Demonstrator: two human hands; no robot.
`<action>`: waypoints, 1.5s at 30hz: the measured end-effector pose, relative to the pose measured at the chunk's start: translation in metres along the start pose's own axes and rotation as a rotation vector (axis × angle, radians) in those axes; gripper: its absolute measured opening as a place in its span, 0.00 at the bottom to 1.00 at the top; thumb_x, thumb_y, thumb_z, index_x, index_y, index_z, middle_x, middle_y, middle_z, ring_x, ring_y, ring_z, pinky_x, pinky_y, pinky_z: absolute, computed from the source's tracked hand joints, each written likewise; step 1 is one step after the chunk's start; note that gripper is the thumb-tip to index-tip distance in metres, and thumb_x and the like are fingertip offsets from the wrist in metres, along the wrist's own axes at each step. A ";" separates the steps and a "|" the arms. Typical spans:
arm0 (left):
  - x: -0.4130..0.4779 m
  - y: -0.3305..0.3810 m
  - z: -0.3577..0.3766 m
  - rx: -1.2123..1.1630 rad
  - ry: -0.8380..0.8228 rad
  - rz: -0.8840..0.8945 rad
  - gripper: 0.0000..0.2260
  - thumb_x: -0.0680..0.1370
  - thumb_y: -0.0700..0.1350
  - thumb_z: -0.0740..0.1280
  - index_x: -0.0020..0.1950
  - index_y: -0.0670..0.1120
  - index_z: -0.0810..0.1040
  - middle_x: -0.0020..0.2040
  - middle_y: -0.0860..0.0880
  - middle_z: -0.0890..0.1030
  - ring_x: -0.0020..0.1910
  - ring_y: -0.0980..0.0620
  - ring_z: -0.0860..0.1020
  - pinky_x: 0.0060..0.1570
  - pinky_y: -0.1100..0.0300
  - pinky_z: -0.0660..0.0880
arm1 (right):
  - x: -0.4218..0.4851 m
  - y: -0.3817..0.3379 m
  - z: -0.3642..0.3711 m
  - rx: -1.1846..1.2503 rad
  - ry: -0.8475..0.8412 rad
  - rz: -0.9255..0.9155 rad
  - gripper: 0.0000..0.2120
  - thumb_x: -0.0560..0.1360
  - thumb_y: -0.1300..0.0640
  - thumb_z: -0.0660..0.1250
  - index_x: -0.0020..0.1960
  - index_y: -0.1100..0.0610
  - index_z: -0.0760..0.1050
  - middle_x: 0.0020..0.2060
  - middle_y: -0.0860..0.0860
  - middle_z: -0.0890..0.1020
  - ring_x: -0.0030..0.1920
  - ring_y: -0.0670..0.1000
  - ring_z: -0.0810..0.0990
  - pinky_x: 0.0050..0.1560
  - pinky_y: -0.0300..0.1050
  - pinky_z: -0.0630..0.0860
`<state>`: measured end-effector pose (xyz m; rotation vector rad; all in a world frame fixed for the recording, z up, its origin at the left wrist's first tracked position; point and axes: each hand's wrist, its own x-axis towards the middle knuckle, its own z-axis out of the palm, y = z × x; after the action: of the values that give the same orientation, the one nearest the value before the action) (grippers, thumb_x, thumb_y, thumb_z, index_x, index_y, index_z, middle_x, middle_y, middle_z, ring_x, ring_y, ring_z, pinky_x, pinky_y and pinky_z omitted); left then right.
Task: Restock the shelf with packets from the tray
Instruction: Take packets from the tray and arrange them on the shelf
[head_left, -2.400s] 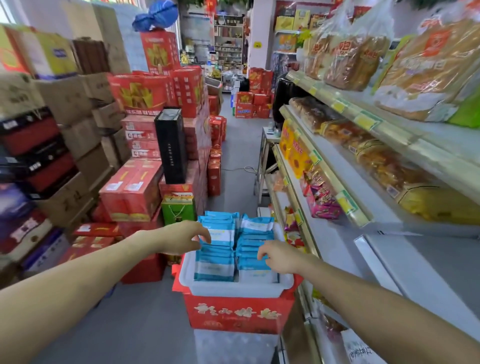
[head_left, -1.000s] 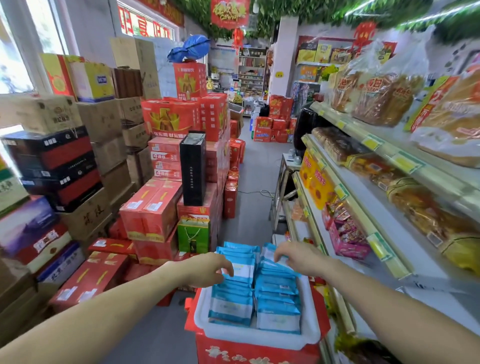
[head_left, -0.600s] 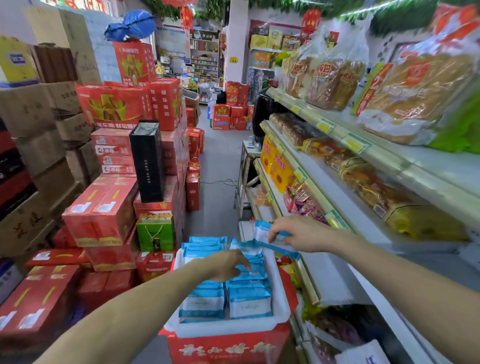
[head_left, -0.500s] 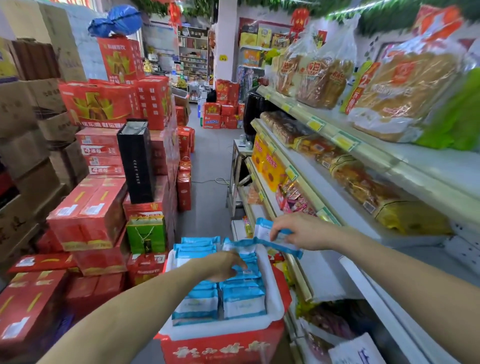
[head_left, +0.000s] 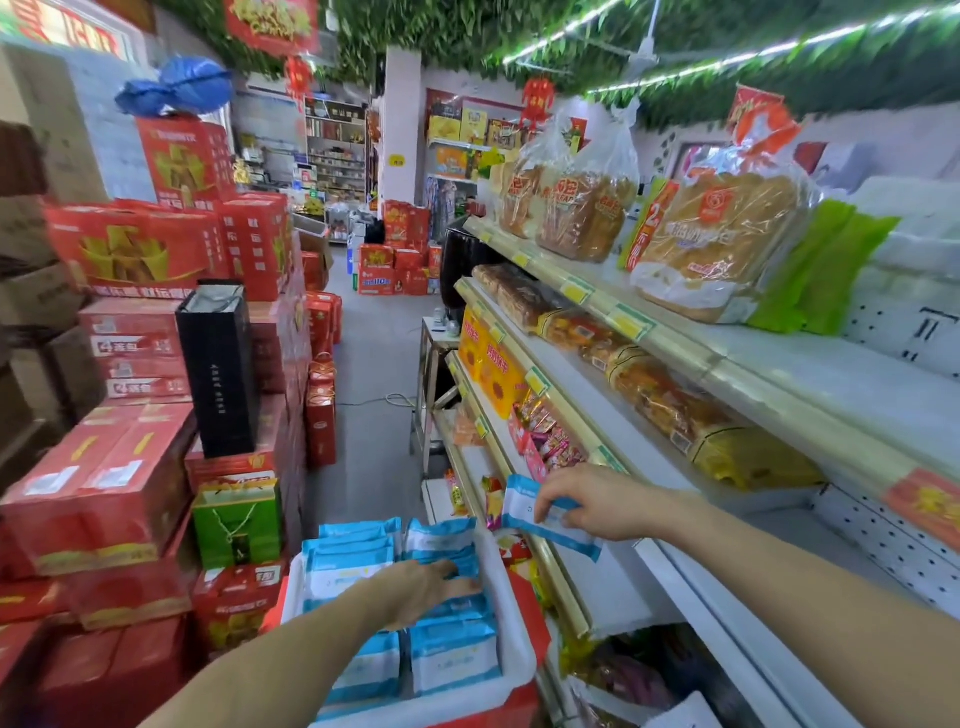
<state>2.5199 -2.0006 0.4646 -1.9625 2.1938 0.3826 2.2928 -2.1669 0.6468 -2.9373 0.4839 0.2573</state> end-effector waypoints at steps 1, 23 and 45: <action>-0.002 0.000 -0.002 0.024 0.007 0.023 0.35 0.84 0.38 0.59 0.76 0.74 0.48 0.76 0.42 0.64 0.58 0.32 0.79 0.57 0.36 0.77 | -0.002 -0.001 -0.001 0.002 -0.001 0.009 0.15 0.80 0.60 0.67 0.58 0.40 0.79 0.59 0.40 0.77 0.62 0.45 0.75 0.60 0.49 0.75; -0.043 0.006 -0.112 0.012 0.289 -0.065 0.22 0.79 0.31 0.61 0.69 0.49 0.75 0.66 0.45 0.73 0.54 0.36 0.79 0.50 0.45 0.75 | -0.013 -0.010 -0.066 -0.055 0.097 0.009 0.16 0.79 0.56 0.69 0.54 0.32 0.76 0.59 0.37 0.76 0.62 0.43 0.74 0.56 0.43 0.71; -0.069 0.084 -0.364 -0.018 0.459 0.088 0.18 0.78 0.35 0.62 0.57 0.54 0.85 0.57 0.53 0.82 0.53 0.50 0.79 0.57 0.50 0.77 | -0.145 0.009 -0.227 -0.013 0.257 0.076 0.18 0.76 0.61 0.74 0.48 0.35 0.83 0.52 0.36 0.81 0.52 0.36 0.77 0.58 0.40 0.73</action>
<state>2.4597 -2.0373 0.8375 -2.1371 2.5557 -0.0486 2.1869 -2.1716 0.8951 -2.9818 0.6295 -0.1112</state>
